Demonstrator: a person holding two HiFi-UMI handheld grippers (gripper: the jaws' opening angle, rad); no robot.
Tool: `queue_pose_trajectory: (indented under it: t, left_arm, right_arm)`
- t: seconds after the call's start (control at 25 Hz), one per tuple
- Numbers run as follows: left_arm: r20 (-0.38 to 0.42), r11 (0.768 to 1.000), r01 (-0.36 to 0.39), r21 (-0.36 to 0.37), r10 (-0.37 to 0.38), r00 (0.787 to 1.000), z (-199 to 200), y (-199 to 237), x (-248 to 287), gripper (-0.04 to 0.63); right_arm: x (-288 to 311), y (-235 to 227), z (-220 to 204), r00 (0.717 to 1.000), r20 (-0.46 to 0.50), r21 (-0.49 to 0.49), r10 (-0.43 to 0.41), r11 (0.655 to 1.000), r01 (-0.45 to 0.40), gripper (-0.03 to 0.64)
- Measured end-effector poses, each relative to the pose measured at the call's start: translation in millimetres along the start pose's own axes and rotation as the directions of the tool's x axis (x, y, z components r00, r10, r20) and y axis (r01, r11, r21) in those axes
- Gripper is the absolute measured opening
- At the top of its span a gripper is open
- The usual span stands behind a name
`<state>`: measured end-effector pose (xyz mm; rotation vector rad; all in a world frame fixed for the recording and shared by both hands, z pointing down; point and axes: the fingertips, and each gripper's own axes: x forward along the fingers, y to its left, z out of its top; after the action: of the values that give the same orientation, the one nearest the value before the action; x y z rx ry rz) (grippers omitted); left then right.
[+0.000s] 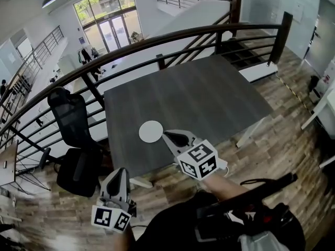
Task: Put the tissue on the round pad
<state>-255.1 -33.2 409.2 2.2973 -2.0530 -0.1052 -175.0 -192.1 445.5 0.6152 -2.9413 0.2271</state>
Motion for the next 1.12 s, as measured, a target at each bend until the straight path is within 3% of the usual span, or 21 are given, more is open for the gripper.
queue_pose_trajectory:
  t: [0.48,1.12]
  left_arm:
    - [-0.021,1.000,-0.022,0.010,0.023,1.000,2.2,-50.2,44.0,0.005]
    - [-0.050,1.000,-0.014,-0.011,0.013,0.999,-10.4,-75.8,69.2,0.005]
  right_arm:
    - [-37.4,-42.6,5.6,0.998,-0.027,-0.029,0.050,0.998,-0.051,0.002]
    - [-57.6,-68.9,0.3,0.998,-0.025,-0.013,0.058,0.998,-0.058,0.002]
